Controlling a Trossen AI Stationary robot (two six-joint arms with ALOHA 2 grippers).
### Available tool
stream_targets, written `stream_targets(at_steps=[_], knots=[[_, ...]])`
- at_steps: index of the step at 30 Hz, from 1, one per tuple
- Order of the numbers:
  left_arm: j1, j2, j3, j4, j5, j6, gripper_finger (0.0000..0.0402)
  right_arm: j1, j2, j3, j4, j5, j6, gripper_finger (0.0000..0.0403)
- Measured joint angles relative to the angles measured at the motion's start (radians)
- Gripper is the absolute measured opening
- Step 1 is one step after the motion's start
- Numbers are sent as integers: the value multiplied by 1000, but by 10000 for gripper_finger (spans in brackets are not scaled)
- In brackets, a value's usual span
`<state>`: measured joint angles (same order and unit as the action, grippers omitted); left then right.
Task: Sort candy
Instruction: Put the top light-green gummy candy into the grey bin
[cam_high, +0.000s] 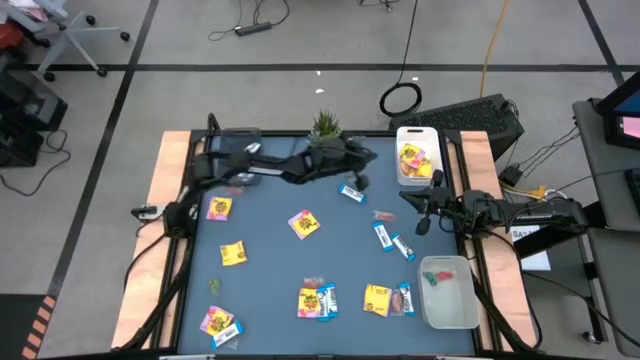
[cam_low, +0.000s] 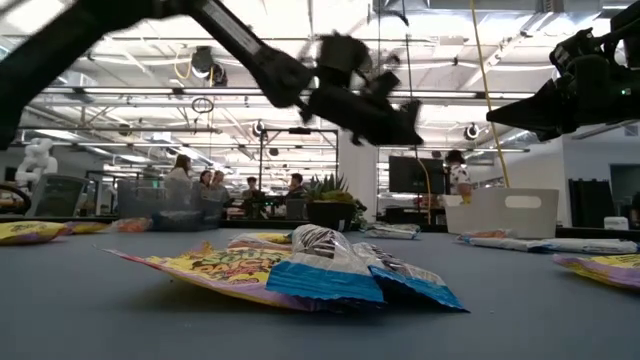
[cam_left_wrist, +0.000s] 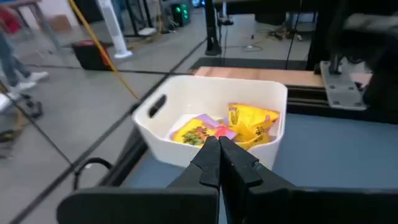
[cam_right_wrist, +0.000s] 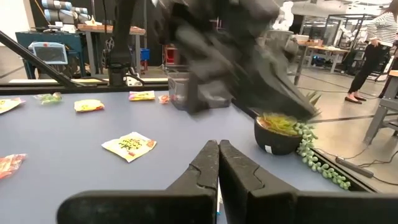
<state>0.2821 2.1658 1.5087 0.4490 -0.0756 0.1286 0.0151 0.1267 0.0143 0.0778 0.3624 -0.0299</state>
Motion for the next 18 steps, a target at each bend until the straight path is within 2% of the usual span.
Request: stream_targets(at_steps=[8, 12, 18], knots=[[-21, -344, -445, 88, -60, 1, 0, 0, 0, 0, 0, 0, 0, 0], [-35, -477, -619, 114, -101, 0, 0, 0, 0, 0, 0, 0, 0, 0], [-64, -650, -826, 150, -100, -11, 0, 0, 0, 0, 0, 0, 0, 0]])
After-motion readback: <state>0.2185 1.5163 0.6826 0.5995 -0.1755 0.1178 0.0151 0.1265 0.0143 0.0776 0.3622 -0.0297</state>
